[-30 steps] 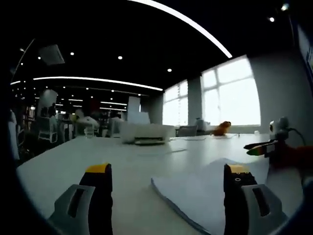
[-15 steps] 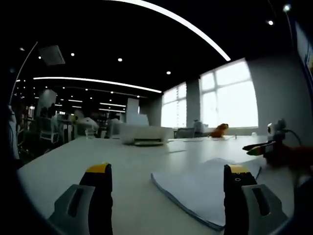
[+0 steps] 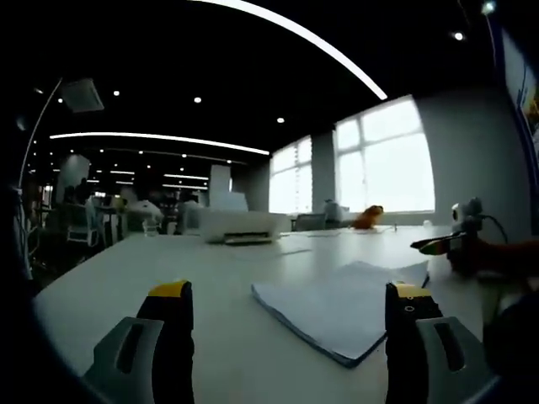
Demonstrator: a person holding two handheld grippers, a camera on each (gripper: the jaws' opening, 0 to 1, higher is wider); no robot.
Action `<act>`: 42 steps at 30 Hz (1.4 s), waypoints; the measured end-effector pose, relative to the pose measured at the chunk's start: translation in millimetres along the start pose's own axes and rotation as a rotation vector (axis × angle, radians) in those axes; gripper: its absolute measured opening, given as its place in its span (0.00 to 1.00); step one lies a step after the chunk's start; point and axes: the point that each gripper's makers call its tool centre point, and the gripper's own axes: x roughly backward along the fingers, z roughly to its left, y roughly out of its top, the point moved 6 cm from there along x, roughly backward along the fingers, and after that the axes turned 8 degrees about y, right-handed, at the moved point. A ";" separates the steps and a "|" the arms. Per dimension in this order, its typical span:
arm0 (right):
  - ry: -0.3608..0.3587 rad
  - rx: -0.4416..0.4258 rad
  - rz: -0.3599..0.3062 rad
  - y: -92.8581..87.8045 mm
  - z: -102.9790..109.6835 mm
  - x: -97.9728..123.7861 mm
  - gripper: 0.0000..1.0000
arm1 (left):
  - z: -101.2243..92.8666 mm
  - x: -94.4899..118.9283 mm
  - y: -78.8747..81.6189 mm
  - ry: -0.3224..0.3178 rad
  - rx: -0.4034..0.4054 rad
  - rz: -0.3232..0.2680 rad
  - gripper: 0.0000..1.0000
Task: Organize the stack of printing papers by aligning and flattening the scattered papers on the table
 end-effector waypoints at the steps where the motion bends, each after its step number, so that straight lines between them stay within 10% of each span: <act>1: 0.001 -0.002 -0.001 -0.1 0.7 2.8 0.90 | 0.0 2.9 0.0 -0.001 -0.002 0.001 0.97; 42: 0.010 -0.050 -0.033 7.8 14.2 72.2 0.89 | -9.4 74.0 23.0 -0.023 0.007 0.024 0.97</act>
